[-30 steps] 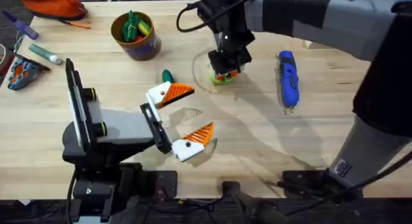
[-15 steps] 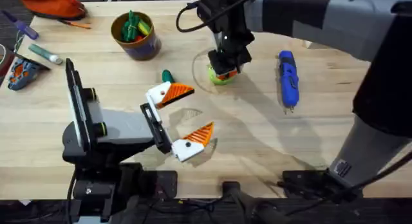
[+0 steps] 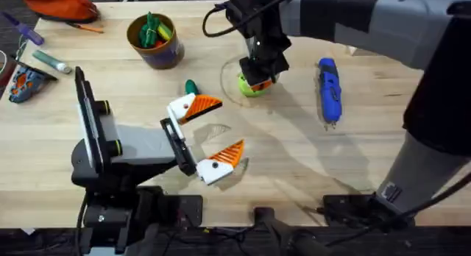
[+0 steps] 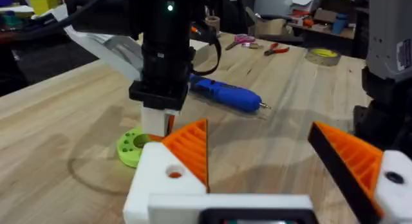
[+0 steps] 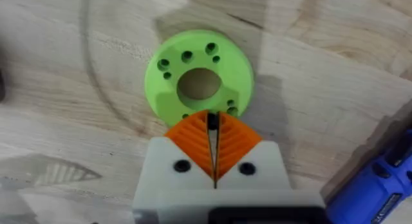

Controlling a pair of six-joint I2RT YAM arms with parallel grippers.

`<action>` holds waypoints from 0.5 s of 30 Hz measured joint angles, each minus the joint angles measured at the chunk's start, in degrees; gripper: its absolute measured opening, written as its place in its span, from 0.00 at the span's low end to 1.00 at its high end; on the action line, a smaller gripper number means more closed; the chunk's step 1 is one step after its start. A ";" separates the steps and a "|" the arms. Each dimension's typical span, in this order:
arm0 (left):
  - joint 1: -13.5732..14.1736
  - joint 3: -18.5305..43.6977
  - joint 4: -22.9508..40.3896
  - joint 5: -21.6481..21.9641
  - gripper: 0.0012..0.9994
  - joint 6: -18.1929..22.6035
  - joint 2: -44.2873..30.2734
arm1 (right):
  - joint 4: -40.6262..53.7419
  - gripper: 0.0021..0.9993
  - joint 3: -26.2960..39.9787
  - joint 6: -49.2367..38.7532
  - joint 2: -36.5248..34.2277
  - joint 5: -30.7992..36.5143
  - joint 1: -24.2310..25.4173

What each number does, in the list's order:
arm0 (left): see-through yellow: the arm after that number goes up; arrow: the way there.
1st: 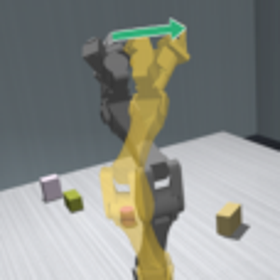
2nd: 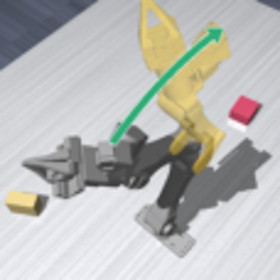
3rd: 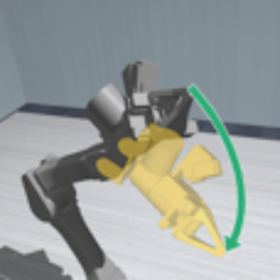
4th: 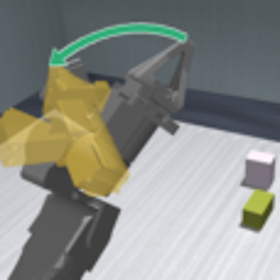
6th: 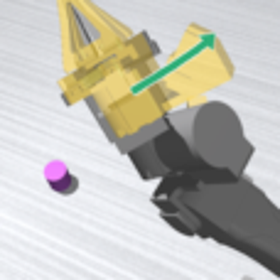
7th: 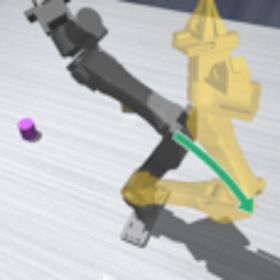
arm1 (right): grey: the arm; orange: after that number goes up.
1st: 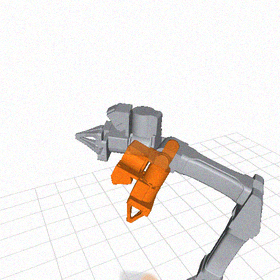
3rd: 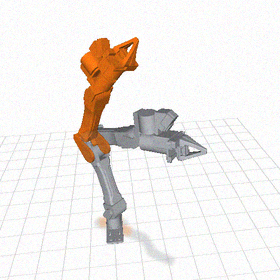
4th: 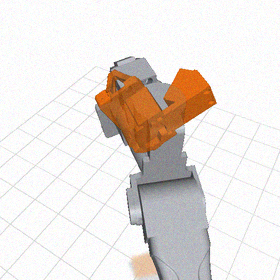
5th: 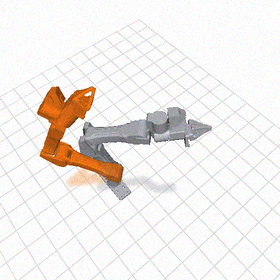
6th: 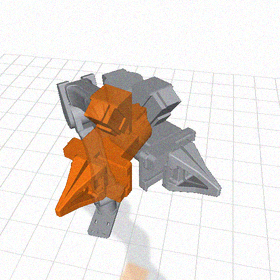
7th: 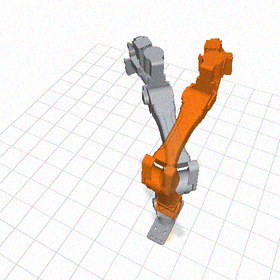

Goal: Pick up the gripper from the table and insert it into the empty holder that is missing its gripper. Then pick up a screw, insert it into the mounting hole, and use the screwdriver to tighten it. Finally, clean up the table by picking up the vegetable and placing it into the bucket.

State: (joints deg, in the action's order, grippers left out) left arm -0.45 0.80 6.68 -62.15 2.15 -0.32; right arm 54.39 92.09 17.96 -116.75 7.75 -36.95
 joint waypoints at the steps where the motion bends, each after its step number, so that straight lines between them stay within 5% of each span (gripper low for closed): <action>1: 0.00 0.00 0.00 -0.01 0.99 0.02 0.01 | 0.00 0.00 0.00 0.00 0.00 -0.01 0.00; 15: 0.00 0.00 0.00 0.00 0.99 0.01 0.02 | -0.63 0.00 0.00 0.00 0.00 0.00 0.00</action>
State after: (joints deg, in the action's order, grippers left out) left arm -0.45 0.80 6.68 -62.15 2.16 -0.30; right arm 53.76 92.09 17.96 -116.75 7.75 -36.95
